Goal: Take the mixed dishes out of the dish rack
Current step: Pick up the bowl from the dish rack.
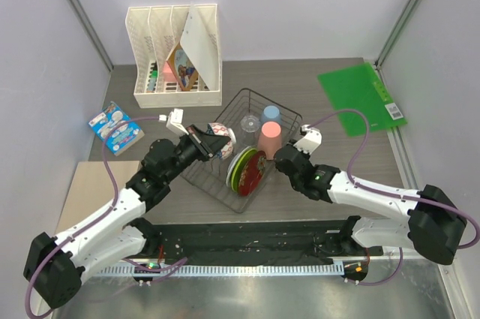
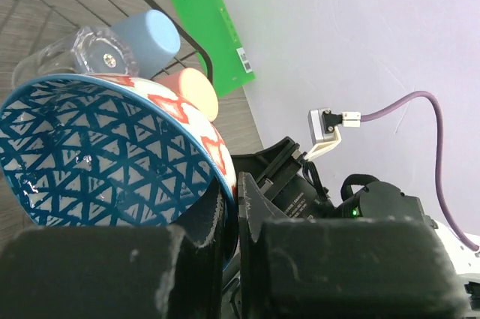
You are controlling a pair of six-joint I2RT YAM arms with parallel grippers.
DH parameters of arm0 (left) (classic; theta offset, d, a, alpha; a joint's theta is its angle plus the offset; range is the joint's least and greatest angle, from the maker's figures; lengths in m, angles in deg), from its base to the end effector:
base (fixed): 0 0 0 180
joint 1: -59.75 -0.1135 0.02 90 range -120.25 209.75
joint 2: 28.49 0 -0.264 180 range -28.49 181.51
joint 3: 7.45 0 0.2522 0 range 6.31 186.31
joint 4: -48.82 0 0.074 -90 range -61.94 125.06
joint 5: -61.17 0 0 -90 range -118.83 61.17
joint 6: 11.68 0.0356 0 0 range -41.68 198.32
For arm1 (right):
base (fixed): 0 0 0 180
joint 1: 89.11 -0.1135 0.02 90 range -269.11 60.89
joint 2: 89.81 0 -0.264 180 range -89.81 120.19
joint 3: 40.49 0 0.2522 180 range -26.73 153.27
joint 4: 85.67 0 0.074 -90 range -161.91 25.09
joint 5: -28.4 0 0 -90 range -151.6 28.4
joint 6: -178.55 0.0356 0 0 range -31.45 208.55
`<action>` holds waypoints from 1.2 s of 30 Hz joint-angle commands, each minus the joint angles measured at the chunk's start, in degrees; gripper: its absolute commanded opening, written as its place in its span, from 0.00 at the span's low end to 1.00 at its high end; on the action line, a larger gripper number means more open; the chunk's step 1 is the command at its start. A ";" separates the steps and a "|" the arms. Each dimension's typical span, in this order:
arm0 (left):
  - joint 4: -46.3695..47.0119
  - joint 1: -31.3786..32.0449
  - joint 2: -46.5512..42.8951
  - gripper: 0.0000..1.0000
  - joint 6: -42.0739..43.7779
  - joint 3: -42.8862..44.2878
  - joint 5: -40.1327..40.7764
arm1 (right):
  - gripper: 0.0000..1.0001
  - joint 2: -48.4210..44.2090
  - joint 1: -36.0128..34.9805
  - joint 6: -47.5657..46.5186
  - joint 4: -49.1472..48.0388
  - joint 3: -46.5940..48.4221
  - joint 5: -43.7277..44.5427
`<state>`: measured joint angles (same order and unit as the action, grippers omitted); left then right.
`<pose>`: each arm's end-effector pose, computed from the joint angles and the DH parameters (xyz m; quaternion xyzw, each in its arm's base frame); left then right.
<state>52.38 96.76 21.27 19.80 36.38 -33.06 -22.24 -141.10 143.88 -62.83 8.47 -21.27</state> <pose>0.1659 -0.1283 0.2844 -0.1095 0.7132 -0.5301 0.4453 0.1623 0.1703 0.2101 0.1666 0.8512 0.1246 0.4818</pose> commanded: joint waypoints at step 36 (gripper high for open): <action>-47.54 0.25 23.44 0.00 22.21 49.96 7.33 | 0.72 -14.57 -2.24 -30.73 14.74 15.87 -3.43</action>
<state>14.57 96.76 39.04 35.84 75.96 -22.90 -35.93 -143.00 117.48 -44.86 24.58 -22.32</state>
